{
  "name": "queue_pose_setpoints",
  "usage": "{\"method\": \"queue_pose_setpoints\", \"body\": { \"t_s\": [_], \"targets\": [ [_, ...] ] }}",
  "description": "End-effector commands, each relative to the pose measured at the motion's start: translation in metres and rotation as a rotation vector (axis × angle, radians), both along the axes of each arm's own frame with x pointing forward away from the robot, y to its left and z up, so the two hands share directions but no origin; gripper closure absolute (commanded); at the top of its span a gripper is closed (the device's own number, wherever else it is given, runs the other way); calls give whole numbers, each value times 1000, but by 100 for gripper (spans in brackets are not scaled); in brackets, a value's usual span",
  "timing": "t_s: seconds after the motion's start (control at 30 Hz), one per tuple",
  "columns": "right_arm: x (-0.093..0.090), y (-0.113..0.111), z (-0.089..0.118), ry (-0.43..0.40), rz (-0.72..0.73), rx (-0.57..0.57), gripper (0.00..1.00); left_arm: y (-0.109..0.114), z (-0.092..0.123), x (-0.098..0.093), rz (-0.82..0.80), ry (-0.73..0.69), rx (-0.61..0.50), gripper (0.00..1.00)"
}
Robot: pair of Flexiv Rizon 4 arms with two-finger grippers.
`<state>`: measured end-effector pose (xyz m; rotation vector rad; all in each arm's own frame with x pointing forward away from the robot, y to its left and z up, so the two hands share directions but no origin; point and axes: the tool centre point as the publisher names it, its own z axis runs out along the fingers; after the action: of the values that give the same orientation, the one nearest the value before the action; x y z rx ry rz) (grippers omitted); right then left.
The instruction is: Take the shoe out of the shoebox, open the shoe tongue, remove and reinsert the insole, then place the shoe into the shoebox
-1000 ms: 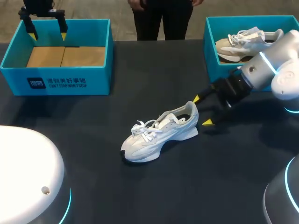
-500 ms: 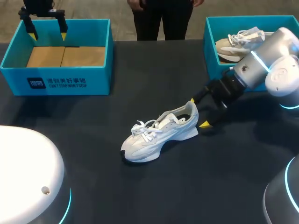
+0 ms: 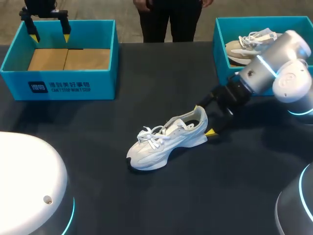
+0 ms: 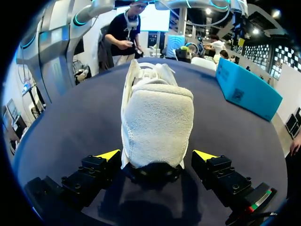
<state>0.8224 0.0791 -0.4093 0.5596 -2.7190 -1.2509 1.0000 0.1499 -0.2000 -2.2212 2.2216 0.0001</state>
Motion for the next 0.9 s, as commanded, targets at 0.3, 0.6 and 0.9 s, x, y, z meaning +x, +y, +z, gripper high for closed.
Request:
{"method": "queue_pose_setpoints", "body": {
  "t_s": [0.3,0.6,0.9],
  "targets": [
    [-5,17,-2,22,43,-8,0,0,0,0,0,0,0,0],
    [-3,28,-5,27,63,-13,0,0,0,0,0,0,0,0],
    [-9,27,-7,39,65,-28,51,0,0,0,0,0,0,0]
  ]
}}
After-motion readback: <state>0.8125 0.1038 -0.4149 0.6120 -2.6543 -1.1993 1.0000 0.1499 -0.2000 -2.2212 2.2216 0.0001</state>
